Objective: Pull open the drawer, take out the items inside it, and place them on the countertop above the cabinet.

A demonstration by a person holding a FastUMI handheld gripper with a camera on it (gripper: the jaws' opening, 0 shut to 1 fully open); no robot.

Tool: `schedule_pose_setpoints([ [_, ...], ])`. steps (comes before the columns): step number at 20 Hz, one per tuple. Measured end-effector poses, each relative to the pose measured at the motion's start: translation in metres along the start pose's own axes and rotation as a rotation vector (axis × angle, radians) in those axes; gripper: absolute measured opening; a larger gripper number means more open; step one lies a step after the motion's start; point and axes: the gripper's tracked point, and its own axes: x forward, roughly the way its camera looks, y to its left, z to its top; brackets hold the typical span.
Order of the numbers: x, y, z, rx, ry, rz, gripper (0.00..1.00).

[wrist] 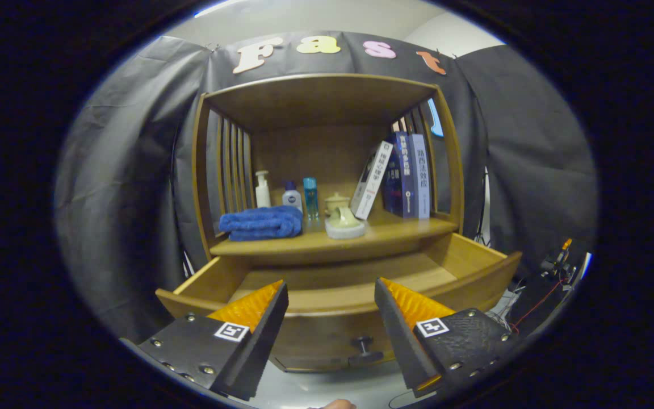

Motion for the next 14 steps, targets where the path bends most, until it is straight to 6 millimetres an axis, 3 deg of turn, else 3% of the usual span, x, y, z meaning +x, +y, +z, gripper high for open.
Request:
schedule_pose_setpoints([
  [4,-0.004,0.005,-0.033,0.015,0.064,0.013,0.92],
  [14,0.006,0.013,-0.064,0.014,0.129,0.04,0.92],
])
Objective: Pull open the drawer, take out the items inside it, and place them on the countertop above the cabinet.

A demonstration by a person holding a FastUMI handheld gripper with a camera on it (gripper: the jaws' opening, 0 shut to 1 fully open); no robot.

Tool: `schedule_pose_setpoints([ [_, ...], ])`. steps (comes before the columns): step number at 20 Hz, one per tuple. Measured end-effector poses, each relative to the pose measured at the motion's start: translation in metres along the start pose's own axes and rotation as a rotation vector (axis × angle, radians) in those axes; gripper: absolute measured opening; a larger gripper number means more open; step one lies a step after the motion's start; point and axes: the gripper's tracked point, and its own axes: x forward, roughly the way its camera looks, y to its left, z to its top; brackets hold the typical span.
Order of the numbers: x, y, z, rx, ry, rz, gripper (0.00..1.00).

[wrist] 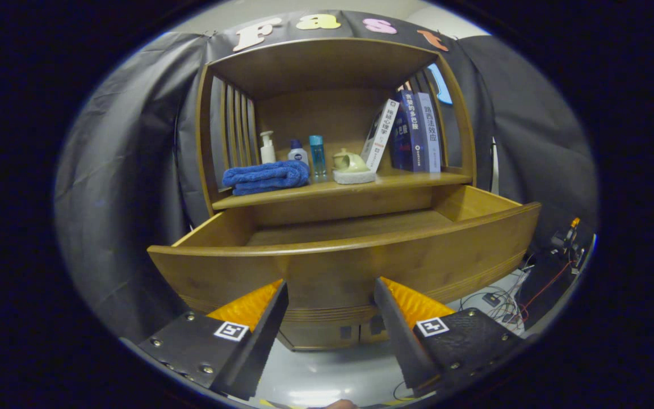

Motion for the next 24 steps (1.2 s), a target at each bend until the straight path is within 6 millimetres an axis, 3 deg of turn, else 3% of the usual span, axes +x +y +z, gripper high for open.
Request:
schedule_pose_setpoints([
  [24,0.008,-0.016,0.0,-0.042,-0.018,-0.004,0.87],
])
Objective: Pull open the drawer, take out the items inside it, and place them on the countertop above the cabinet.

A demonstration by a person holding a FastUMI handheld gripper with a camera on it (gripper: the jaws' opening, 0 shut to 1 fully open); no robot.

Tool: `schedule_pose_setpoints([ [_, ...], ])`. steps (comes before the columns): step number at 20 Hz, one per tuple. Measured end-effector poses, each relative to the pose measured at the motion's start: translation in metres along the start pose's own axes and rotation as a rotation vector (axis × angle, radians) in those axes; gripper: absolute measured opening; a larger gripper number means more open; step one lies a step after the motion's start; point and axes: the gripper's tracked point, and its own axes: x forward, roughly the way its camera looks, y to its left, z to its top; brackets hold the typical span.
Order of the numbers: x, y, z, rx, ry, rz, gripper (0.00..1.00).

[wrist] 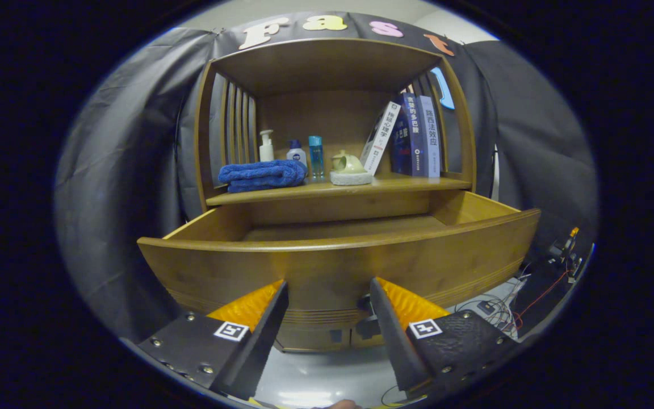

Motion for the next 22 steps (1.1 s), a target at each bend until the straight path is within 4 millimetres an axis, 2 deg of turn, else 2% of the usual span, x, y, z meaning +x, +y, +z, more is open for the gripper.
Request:
schedule_pose_setpoints([
  [6,0.014,0.001,0.004,-0.002,0.007,0.0,0.87],
  [13,0.038,0.002,0.019,-0.015,0.008,-0.004,0.87],
  [17,0.048,0.0,0.018,-0.009,0.015,0.02,0.88],
  [22,0.071,0.002,0.023,-0.013,0.026,0.011,0.87],
])
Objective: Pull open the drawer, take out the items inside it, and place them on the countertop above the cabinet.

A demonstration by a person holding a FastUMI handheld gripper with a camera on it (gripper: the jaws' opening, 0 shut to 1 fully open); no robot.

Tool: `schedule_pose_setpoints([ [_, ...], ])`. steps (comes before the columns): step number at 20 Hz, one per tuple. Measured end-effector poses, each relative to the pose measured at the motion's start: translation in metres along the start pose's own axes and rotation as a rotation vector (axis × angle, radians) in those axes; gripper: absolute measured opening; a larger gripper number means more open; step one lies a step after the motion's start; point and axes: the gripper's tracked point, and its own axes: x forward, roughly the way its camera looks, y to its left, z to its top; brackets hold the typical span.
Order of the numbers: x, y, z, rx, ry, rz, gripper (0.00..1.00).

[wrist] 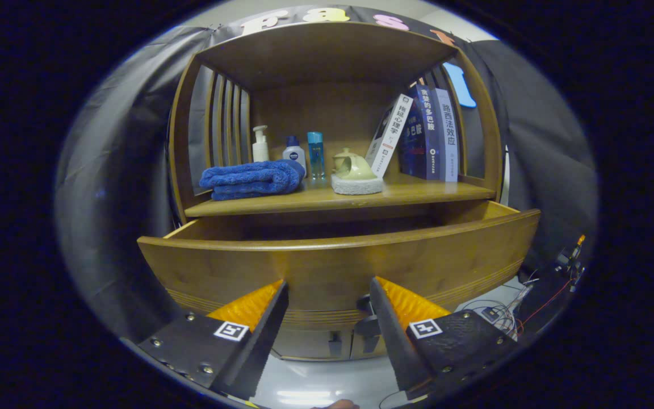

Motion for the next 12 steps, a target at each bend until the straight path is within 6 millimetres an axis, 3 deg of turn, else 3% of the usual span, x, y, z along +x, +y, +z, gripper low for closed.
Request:
schedule_pose_setpoints([
  [12,0.052,0.002,0.019,0.011,0.005,0.002,0.88],
])
